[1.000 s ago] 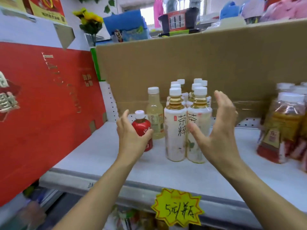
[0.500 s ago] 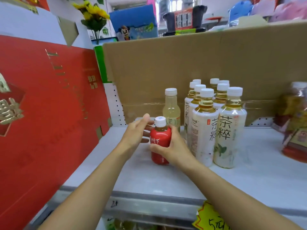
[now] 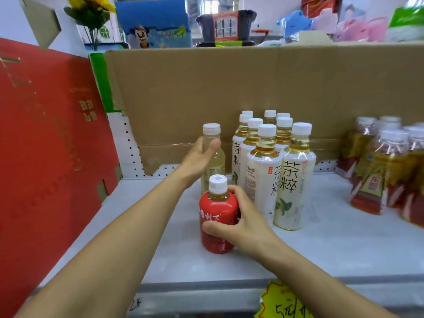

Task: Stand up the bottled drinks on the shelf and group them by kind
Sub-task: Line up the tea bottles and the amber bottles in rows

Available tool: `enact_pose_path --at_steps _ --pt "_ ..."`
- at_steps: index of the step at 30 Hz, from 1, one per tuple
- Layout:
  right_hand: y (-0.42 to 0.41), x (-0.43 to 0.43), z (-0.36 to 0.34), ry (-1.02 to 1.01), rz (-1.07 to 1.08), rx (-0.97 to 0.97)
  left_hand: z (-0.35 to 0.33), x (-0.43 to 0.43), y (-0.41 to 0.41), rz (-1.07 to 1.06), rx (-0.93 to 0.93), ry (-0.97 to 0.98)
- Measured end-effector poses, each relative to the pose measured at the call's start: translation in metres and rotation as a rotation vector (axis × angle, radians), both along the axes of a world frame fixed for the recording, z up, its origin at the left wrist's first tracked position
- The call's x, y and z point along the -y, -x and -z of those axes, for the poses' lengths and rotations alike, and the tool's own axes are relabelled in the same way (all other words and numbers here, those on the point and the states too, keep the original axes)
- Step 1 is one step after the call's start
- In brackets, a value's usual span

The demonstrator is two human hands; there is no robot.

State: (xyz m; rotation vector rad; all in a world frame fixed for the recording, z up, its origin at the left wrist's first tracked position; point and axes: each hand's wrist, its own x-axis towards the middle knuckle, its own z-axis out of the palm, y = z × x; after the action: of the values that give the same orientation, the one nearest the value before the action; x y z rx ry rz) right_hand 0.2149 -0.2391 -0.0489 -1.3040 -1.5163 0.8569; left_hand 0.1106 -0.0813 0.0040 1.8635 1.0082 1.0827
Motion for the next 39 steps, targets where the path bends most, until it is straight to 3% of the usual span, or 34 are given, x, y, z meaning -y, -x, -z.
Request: enact_pose_path --at_steps 9,18,26,32,39 --pt "-0.010 0.017 -0.004 -0.081 -0.007 -0.027 0.014 0.053 0.046 -0.257 0.225 -0.152" --pt "-0.063 0.076 -0.009 -0.151 0.065 -0.031 -0.015 0.157 0.017 -0.283 0.479 -0.197" --pt "-0.153 0.170 -0.003 -0.165 0.172 -0.009 -0.005 0.249 -0.073 -0.156 0.473 -0.056" --pt "-0.250 0.258 0.010 -0.114 0.261 -0.014 0.023 0.323 -0.176 -0.076 0.547 0.058" --pt "-0.357 0.354 0.020 -0.083 0.400 -0.021 0.044 0.396 -0.299 0.060 0.478 0.151"
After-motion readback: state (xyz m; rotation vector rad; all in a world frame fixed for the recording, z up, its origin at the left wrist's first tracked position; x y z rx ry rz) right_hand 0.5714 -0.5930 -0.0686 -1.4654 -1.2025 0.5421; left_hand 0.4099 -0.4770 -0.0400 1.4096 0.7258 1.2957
